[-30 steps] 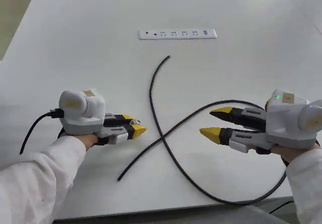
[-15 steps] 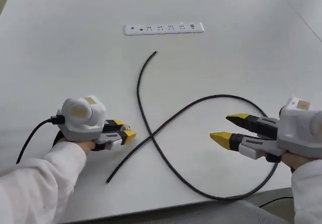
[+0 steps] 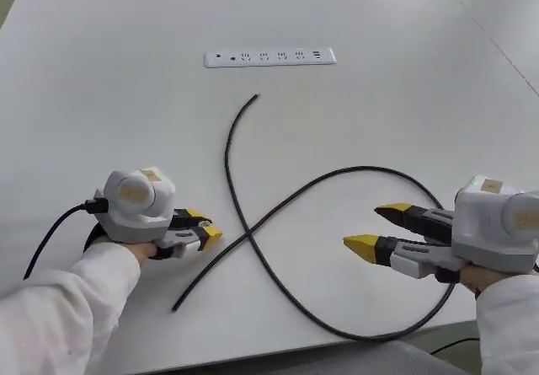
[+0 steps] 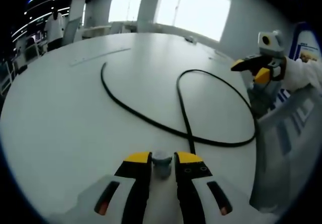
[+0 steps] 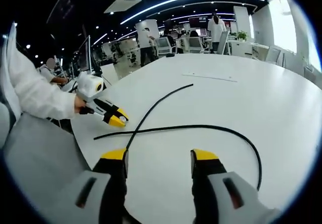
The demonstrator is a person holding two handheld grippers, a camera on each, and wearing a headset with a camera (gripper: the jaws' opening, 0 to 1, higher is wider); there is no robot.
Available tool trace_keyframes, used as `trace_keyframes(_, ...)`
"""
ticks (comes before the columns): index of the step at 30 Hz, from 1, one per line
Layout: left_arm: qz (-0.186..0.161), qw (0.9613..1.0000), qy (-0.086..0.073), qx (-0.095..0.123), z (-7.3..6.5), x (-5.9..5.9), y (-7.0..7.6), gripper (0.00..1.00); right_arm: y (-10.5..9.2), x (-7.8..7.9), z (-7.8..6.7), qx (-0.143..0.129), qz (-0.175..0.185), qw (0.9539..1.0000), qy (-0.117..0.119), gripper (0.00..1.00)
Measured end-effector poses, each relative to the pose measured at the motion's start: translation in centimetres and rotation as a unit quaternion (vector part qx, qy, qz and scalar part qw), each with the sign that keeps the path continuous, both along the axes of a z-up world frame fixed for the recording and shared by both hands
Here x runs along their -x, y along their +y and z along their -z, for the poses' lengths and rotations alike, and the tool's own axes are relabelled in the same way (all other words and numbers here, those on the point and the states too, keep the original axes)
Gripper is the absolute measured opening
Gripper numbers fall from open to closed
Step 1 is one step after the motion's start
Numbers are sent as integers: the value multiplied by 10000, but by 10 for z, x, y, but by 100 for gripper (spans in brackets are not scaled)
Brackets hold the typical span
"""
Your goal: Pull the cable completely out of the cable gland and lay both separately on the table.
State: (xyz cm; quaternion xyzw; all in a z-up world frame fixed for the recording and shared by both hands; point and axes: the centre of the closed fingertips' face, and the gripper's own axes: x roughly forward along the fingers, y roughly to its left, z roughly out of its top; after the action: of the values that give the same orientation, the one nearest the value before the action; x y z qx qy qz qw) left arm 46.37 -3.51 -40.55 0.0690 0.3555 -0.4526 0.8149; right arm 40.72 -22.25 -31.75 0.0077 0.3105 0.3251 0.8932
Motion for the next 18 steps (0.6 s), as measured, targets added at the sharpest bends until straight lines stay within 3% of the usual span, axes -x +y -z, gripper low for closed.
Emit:
trace_keyframes(6, -94, 9999, -49, 83, -17, 1, 7, 20, -7, 2, -10, 29, 67, 9999, -92, 54)
trace_keyframes(10, -200, 9995, -54, 235, -37, 6, 17, 25, -9, 5, -15, 36, 49, 9999, -117, 56)
trace_keyframes(12, -275, 9992, -99, 258, -49, 9, 27, 27, -11, 8, -19, 52, 27, 9999, -119, 58)
trace_keyframes(15, -592, 9973, 64, 438, -66, 14, 48, 37, -14, 13, -24, 62, -29, 9999, -125, 60)
trace_keyframes(18, -838, 9949, 65, 557, -87, 21, 69, 43, -16, 20, -30, 156, -96, 9998, -110, 62)
